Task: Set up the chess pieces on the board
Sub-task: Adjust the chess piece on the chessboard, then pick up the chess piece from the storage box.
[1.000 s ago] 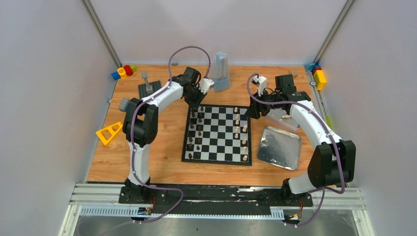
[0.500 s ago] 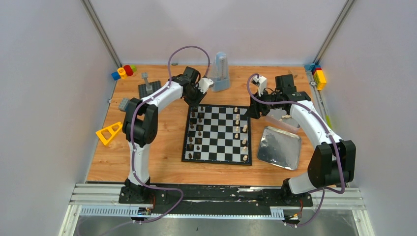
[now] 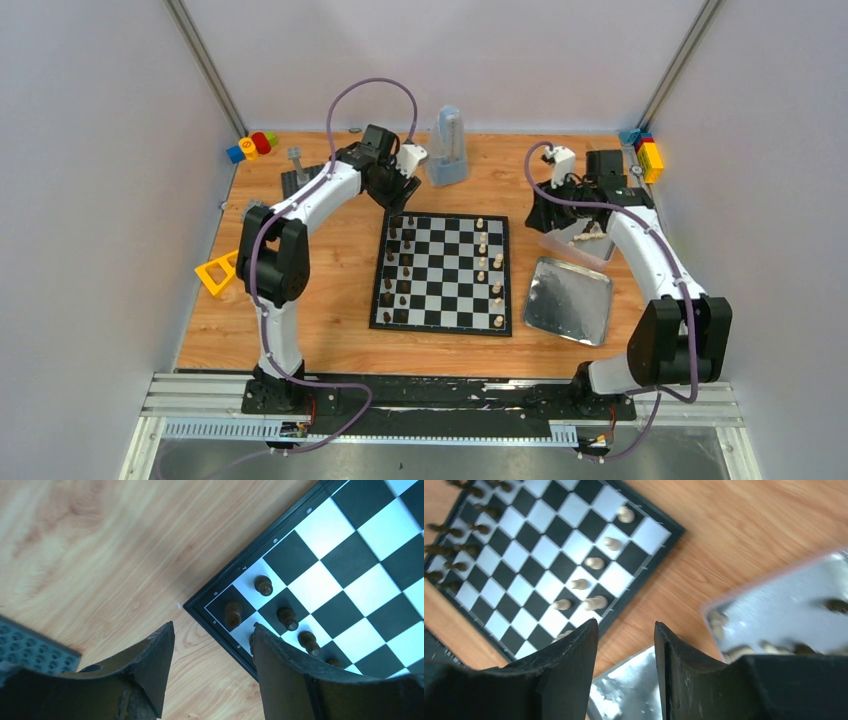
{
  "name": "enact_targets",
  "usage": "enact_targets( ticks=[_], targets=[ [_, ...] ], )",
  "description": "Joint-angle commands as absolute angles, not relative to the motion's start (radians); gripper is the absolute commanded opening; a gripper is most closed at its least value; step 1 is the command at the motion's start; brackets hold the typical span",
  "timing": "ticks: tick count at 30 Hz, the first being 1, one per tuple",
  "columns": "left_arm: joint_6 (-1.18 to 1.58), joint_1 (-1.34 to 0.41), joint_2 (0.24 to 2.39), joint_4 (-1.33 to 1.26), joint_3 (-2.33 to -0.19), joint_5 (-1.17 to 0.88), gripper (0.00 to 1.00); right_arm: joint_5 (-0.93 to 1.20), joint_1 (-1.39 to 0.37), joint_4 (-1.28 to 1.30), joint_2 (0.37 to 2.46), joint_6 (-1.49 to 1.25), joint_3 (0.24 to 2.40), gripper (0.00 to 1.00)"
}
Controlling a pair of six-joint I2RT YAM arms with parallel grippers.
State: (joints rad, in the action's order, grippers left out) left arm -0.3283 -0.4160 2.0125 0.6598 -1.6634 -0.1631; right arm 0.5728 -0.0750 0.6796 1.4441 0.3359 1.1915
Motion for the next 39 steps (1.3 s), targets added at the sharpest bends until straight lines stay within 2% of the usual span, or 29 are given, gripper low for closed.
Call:
enact_targets(
  ticks=[1,6,12,22,39],
  targets=[
    [-0.289,-0.410,1.869,0.615,-1.665,-0.193,0.69,0.404,0.046,0.658,1.392,0.264,1.196,0.47],
    [-0.282,-0.410,1.790,0.612,-1.643,-0.229,0.71,0.265,0.165,0.660,1.461,0.232,1.238,0.47],
    [-0.275,-0.410,1.711,0.625,-1.603,-0.280,0.73,0.159,0.207,0.657,1.600,0.234,1.286,0.49],
    [-0.281,-0.410,1.682,0.639,-1.575,-0.298,0.74,0.105,0.218,0.605,1.784,0.230,1.372,0.50],
    [-0.284,-0.410,1.682,0.650,-1.566,-0.304,0.74,0.107,0.219,0.592,1.899,0.242,1.420,0.42]
  ],
)
